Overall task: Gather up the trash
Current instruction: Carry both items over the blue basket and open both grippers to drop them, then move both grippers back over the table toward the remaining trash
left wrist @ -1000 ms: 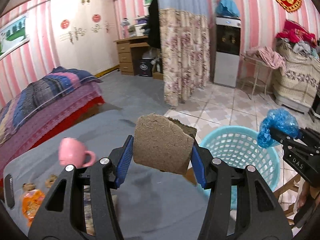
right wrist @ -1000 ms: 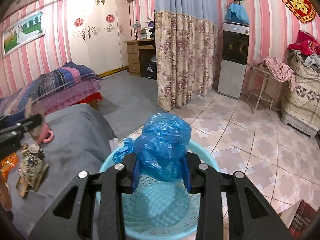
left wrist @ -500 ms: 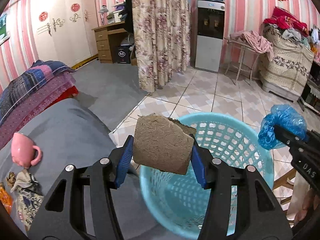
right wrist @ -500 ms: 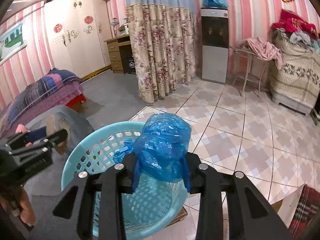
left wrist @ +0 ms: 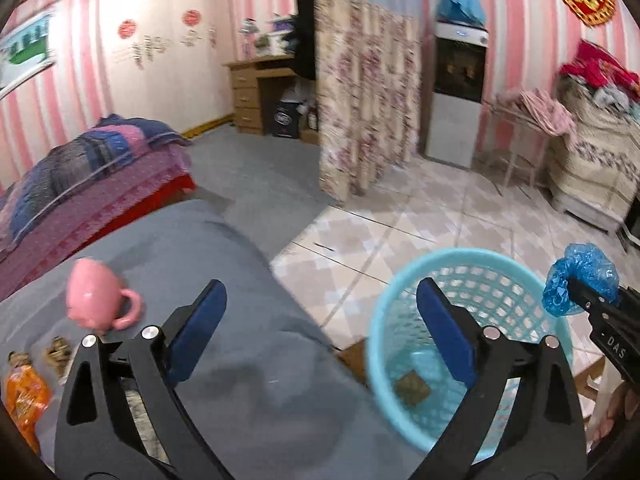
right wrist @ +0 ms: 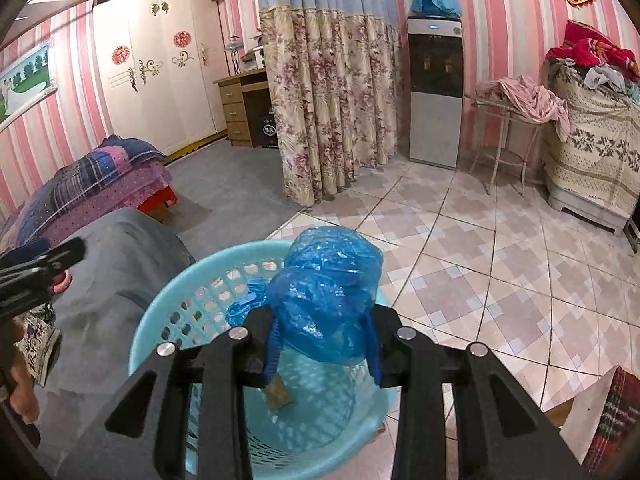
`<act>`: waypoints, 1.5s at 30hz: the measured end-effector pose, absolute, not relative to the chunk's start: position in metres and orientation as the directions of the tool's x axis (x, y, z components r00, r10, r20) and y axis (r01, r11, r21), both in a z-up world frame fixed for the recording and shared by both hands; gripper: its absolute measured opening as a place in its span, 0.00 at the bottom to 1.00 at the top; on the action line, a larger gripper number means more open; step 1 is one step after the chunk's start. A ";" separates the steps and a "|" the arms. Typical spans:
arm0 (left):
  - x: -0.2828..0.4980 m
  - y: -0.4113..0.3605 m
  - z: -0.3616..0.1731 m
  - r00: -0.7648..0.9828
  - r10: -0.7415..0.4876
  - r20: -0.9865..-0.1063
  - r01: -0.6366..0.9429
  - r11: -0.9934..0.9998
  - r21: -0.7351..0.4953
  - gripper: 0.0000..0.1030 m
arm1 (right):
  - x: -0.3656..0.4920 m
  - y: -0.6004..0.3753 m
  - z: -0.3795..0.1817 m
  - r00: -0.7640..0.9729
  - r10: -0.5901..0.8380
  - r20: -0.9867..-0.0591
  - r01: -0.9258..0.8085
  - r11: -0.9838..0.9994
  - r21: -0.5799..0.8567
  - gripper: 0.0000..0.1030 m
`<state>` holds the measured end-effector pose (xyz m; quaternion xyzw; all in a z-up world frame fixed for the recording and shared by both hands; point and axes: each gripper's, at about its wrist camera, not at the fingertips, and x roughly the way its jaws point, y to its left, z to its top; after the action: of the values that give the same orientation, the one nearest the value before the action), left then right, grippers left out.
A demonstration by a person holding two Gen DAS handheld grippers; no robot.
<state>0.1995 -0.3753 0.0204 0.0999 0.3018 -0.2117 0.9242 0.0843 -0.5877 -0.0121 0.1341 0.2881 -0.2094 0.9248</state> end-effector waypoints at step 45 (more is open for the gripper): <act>0.118 -0.027 0.042 0.823 0.078 -0.563 -0.040 0.996 0.080 0.95 | 0.110 -0.354 0.024 0.870 -0.063 -0.490 0.088 0.996 0.028 0.93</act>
<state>0.1175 -0.0273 0.0424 0.0323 0.2961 0.0308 0.9541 0.1105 -0.3536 0.0242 0.0246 0.2524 -0.0389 0.9665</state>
